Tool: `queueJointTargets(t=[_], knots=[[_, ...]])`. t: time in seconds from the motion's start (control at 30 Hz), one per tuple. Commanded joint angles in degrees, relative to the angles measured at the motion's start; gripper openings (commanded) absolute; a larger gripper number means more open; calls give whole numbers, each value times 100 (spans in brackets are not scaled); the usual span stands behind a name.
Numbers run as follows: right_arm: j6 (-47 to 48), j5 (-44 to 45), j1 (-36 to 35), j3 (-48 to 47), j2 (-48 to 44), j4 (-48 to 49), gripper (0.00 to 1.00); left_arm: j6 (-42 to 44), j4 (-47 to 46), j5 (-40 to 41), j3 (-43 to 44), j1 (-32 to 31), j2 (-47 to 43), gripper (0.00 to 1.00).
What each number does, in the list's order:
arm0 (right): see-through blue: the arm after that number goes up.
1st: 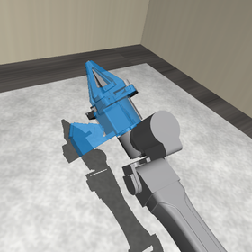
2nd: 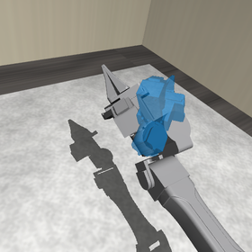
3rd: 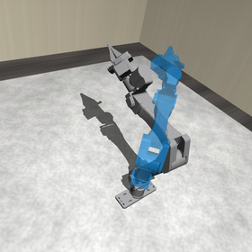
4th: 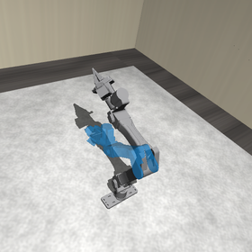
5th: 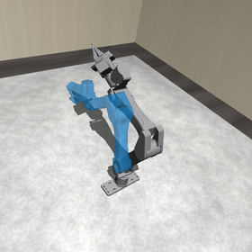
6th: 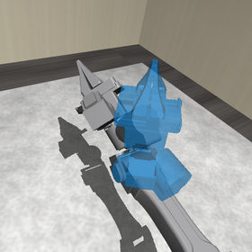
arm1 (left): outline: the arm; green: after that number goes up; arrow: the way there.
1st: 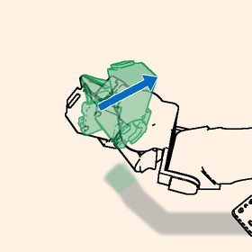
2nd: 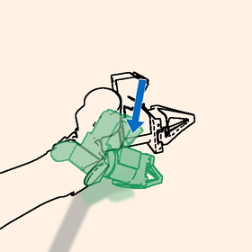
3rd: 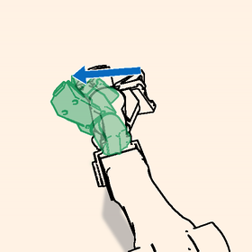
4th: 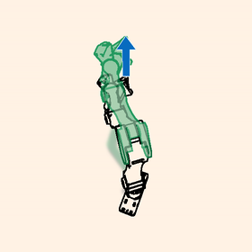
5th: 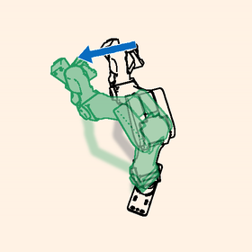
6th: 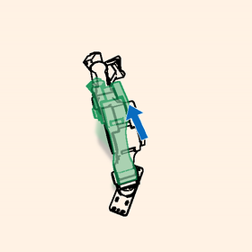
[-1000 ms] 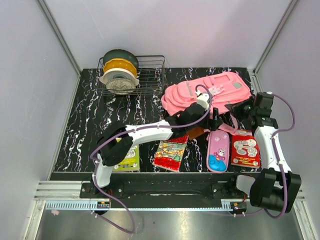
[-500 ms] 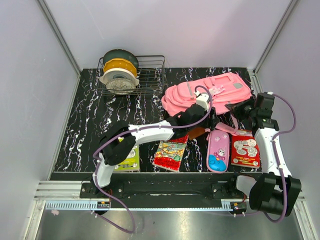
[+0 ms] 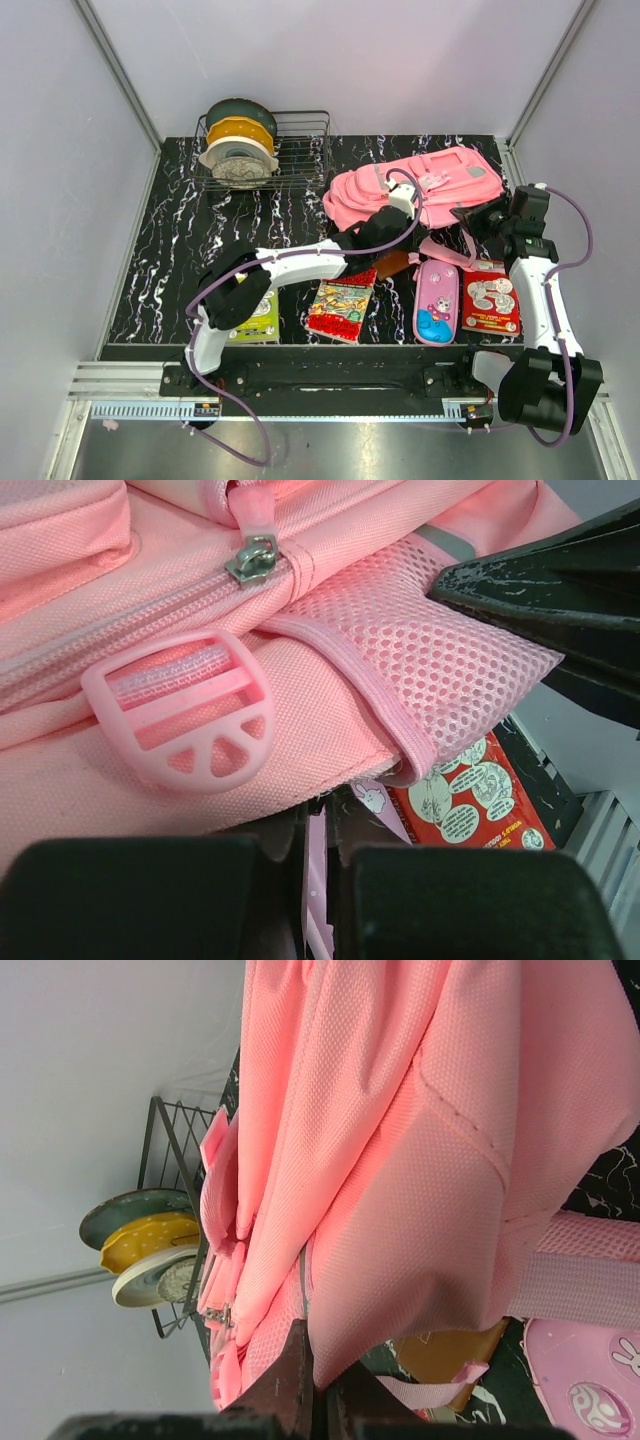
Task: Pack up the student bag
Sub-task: Unzip the student bag at the center of the board.
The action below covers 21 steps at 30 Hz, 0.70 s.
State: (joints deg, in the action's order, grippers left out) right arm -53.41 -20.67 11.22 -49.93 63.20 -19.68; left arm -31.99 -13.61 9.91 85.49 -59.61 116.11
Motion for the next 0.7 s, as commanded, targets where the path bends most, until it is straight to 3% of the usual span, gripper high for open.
queueJointTargets(t=[0.0, 0.33, 0.47, 0.67], knots=[[234, -474, -112, -201, -256, 35, 0, 96, -520, 327, 38, 169, -352, 0], [1156, 141, -112, -517, 131, -159, 0, 789, -126, 503, -1103, 301, -1379, 0], [1692, -8, -103, -588, 237, 17, 0, 1229, 340, 362, -1298, 389, -1714, 0], [1764, -113, 213, -632, 377, 113, 0, 1643, 974, 468, -1711, 503, -2110, 0]])
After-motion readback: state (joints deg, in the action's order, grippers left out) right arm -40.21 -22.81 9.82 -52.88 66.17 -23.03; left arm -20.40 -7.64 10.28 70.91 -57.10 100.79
